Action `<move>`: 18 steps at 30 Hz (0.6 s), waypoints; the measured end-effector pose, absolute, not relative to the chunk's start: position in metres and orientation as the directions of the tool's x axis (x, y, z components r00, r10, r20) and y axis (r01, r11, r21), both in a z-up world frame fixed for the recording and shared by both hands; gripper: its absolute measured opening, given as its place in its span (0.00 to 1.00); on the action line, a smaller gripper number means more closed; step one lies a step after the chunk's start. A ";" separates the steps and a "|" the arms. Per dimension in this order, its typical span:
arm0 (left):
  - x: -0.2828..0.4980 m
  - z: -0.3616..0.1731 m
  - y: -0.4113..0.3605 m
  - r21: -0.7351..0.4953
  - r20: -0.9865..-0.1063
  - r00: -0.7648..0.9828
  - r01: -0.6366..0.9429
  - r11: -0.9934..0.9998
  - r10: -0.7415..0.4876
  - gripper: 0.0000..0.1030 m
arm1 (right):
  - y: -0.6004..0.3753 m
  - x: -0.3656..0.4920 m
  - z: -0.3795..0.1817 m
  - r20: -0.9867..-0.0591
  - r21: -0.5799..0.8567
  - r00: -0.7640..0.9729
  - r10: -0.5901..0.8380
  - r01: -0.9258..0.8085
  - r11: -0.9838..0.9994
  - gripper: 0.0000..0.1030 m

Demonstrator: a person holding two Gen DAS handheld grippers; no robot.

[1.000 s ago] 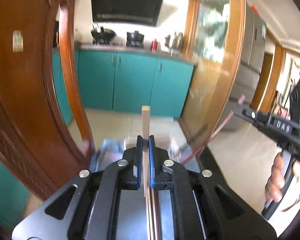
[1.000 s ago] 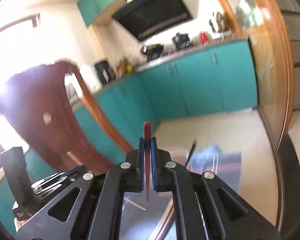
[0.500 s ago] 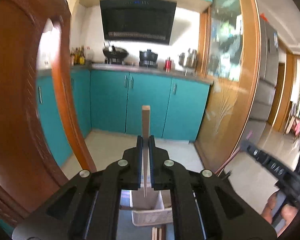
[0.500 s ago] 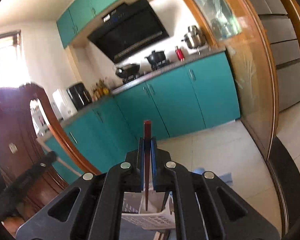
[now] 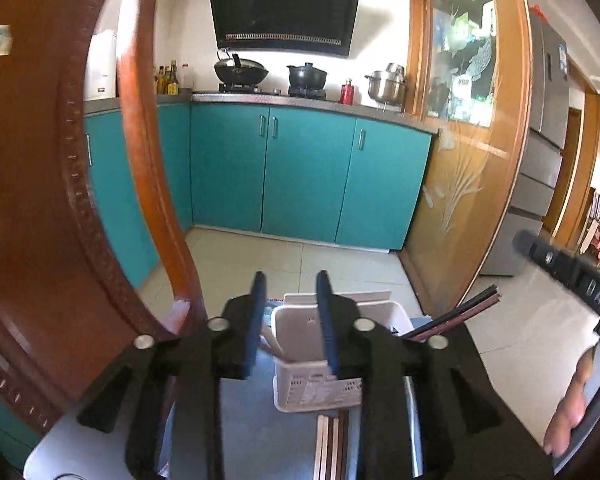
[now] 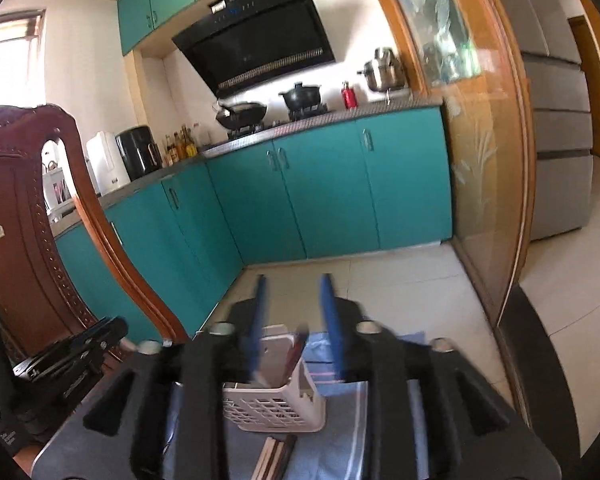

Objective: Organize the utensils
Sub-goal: 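Bring both grippers back down to the remaining chopsticks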

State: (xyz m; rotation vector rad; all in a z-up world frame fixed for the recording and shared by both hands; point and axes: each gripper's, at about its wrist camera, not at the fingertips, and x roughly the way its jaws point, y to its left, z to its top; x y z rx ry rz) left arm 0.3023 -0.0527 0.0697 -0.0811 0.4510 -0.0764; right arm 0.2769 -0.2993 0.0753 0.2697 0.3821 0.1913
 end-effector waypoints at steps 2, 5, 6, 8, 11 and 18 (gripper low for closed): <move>0.279 0.069 -0.048 -0.118 -0.418 0.902 0.068 0.991 -0.112 0.27 | -0.315 0.256 0.079 -0.279 0.308 0.938 0.204 -0.113 0.945 0.44; 0.253 0.042 -0.049 -0.131 -0.473 0.870 0.087 0.988 -0.139 0.28 | -0.347 0.230 0.070 -0.204 0.379 0.973 0.111 -0.027 0.925 0.48; 0.250 0.028 -0.052 -0.126 -0.515 0.844 0.100 0.987 -0.151 0.27 | -0.357 0.225 0.062 -0.207 0.404 0.974 0.087 0.004 0.915 0.48; 0.249 -0.011 -0.060 -0.109 -0.615 0.771 0.123 0.986 -0.164 0.27 | -0.374 0.225 0.037 -0.288 0.430 0.957 0.033 0.098 0.898 0.48; 0.253 -0.078 -0.074 -0.102 -0.769 0.614 0.155 0.983 -0.177 0.17 | -0.386 0.247 -0.011 -0.519 0.425 0.854 0.028 0.229 0.876 0.48; 0.255 -0.140 -0.081 -0.073 -0.861 0.491 0.146 0.987 -0.137 0.17 | -0.323 0.302 -0.099 -0.841 0.274 0.511 0.179 0.117 0.955 0.48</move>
